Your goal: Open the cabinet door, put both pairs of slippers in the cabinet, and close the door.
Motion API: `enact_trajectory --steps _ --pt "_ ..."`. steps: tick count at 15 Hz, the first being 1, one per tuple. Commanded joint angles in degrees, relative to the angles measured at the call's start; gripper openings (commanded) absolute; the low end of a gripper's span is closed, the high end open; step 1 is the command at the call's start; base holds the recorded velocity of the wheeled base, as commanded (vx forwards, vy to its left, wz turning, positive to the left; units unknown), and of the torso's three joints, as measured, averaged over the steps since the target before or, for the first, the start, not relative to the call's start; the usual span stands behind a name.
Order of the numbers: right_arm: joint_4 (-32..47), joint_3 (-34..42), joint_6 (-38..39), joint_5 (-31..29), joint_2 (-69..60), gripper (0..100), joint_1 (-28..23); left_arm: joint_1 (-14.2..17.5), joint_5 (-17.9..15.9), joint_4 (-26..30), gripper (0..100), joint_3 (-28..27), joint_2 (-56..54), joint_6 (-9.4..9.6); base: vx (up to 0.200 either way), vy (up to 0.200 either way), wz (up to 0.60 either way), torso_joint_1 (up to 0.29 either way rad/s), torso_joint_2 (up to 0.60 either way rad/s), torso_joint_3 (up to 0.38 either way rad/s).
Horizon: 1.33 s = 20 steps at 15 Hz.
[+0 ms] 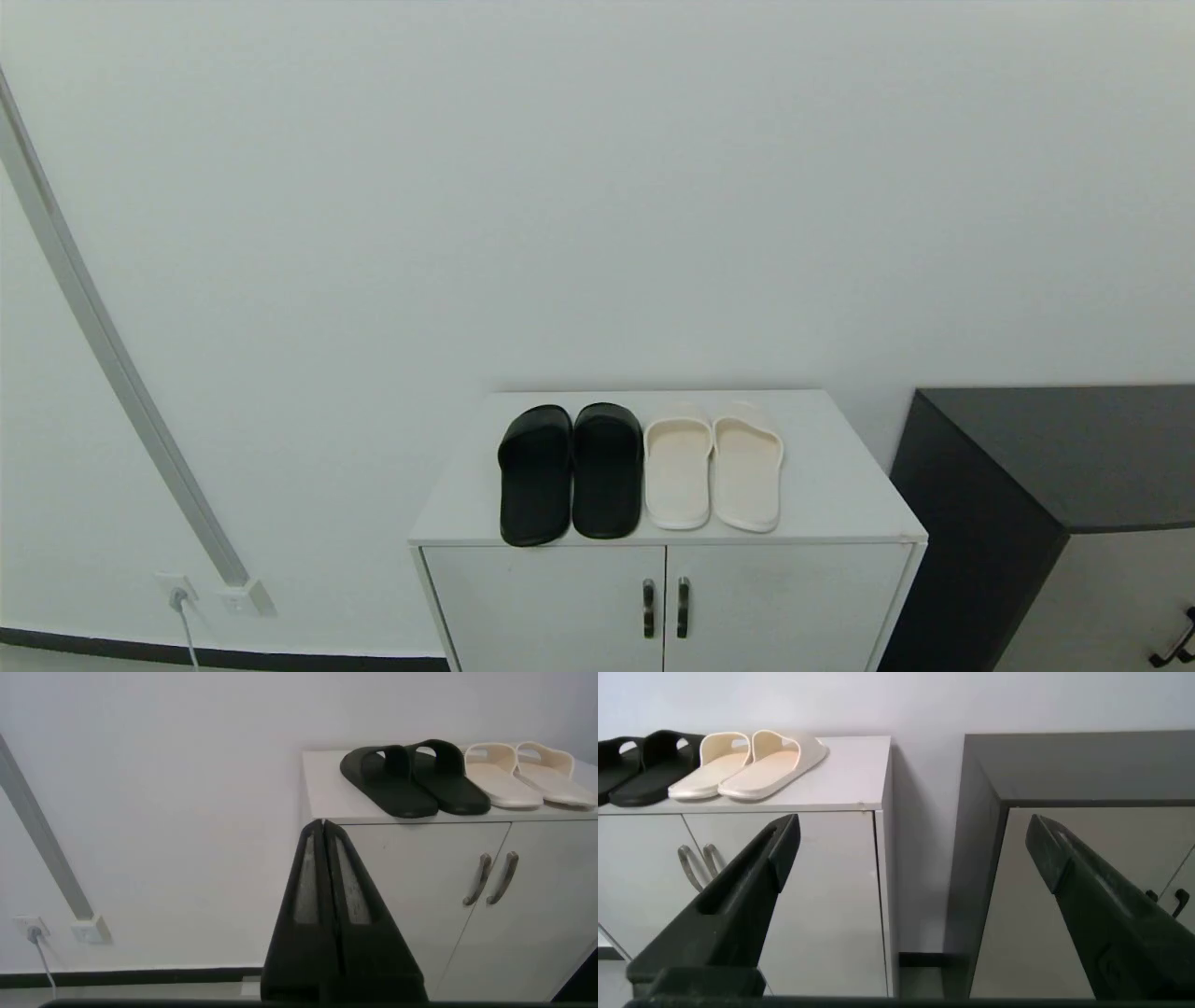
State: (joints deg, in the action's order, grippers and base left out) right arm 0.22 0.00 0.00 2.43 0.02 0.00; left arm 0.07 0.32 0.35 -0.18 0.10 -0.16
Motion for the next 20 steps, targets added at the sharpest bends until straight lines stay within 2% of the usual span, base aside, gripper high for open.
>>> enact_trajectory --steps 1,6,7,8,9,10,11,13,15,16,20 --pt "0.0 0.0 0.0 0.0 0.1 100 0.0 0.0 0.0 0.0 0 0.0 0.0 -0.02 0.000 0.000 0.00 0.000 0.00 0.000" --pt "-0.2 0.0 -0.2 -0.8 0.0 100 0.0 0.0 0.0 0.0 0 0.1 0.0 -0.02 0.000 0.000 0.00 0.000 0.00 0.000" --pt "-2.0 -2.2 1.1 -1.9 0.2 100 -0.1 0.0 0.0 0.0 0 0.1 0.0 -0.02 0.000 0.000 0.00 0.000 0.00 0.000" --pt "-2.9 -10.1 5.7 -2.5 3.1 100 0.2 0.0 0.0 0.0 0 0.1 0.0 -0.02 0.000 0.000 0.00 0.000 0.00 0.000" --pt "1.8 -15.6 8.4 -2.2 10.8 100 0.2 0.0 0.0 0.0 0 0.1 0.0 -0.02 0.000 0.000 0.00 0.000 0.00 0.000" --pt "3.9 -15.3 5.9 -1.5 12.8 100 0.4 0.0 0.0 0.0 0 0.1 0.0 -0.11 0.000 0.000 0.00 0.000 0.00 0.000" --pt "4.8 -11.8 3.4 1.1 15.2 100 0.5 0.0 0.1 0.0 0 0.1 0.0 -0.63 0.000 0.000 0.00 0.000 0.00 0.000" --pt "4.1 -9.1 3.3 3.3 18.2 100 0.5 0.0 0.0 0.0 0 0.0 0.0 -0.90 0.000 0.000 0.00 0.000 0.00 0.000" --pt "1.5 -7.6 3.1 5.9 25.9 100 1.9 0.0 0.1 0.0 0 0.1 0.0 -0.02 0.000 0.000 0.00 0.000 0.00 0.000" --pt "0.0 -7.6 3.0 6.0 29.7 100 2.3 0.0 0.1 -0.1 0 0.1 0.0 -0.19 0.000 0.000 0.00 0.000 0.00 0.000" --pt "-12.2 -9.2 3.3 5.4 45.9 100 9.9 0.0 0.1 -0.1 0 0.1 0.0 -0.28 0.000 0.000 0.00 0.000 0.00 0.000"
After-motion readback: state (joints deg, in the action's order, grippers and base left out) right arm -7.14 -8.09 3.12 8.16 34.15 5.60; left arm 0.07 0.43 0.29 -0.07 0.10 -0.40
